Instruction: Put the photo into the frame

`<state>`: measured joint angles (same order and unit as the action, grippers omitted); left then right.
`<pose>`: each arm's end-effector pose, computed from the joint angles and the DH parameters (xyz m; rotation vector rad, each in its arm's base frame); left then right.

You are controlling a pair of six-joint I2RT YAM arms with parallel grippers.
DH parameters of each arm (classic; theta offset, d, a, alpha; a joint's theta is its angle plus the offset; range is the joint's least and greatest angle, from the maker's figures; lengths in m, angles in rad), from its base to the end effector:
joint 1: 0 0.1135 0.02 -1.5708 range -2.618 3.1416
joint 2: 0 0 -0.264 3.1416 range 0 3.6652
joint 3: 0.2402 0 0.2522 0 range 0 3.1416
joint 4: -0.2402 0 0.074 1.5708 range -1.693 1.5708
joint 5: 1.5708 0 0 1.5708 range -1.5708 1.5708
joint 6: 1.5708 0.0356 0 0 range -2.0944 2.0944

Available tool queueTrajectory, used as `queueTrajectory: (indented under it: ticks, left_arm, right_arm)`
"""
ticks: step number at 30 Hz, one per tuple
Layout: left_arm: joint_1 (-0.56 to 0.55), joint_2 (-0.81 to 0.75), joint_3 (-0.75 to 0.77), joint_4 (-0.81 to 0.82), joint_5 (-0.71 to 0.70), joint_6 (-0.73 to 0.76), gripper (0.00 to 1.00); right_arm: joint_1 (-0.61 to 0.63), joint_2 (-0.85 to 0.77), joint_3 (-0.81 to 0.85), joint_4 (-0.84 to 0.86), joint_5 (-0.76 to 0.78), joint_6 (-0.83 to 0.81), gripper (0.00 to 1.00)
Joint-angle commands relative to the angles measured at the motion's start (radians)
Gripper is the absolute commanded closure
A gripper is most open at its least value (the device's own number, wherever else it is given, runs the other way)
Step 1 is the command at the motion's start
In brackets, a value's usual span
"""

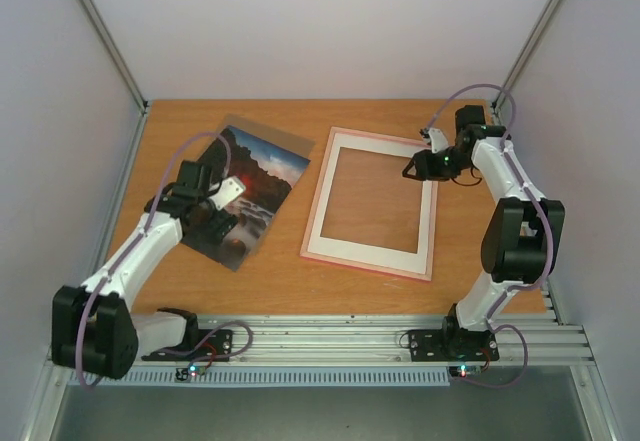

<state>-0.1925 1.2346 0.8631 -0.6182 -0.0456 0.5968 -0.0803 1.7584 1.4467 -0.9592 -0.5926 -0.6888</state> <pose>0.2389 -0.0449 0.2381 0.9732 2.3821 0.2120 0.3518 -0.0084 0.2559 -0.8889 2.4326 0.5855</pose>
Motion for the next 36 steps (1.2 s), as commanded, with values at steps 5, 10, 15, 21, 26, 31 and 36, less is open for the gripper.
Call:
queueTrajectory:
  ticks: [5, 10, 15, 21, 26, 31, 36]
  left_arm:
    - [-0.092, -0.222, -0.204, -0.087, 0.001, 0.282, 0.01]
    - [-0.111, -0.327, -0.371, -0.046, -0.073, 0.370, 0.01]
    - [-0.108, -0.531, -0.486, -0.047, -0.066, 0.541, 0.01]
    - [-0.104, -0.671, -0.605, 0.018, -0.059, 0.718, 0.01]
    - [-0.105, -0.701, -0.705, 0.182, -0.013, 0.817, 0.02]
    - [-0.104, -0.625, -0.763, 0.348, 0.040, 0.881, 0.12]
    - [-0.104, -0.540, -0.781, 0.489, 0.111, 0.885, 0.22]
  right_arm:
    - [0.061, -0.042, -0.038, 0.047, -0.024, 0.056, 0.53]
    - [0.113, -0.058, -0.045, 0.054, -0.028, 0.070, 0.53]
    - [0.141, -0.075, -0.071, 0.064, -0.028, 0.090, 0.53]
    - [0.148, -0.083, -0.078, 0.071, -0.020, 0.095, 0.53]
    - [0.148, -0.076, -0.066, 0.067, -0.008, 0.096, 0.53]
    - [0.148, -0.077, -0.053, 0.060, 0.010, 0.090, 0.54]
    - [0.148, -0.077, -0.048, 0.053, 0.019, 0.078, 0.54]
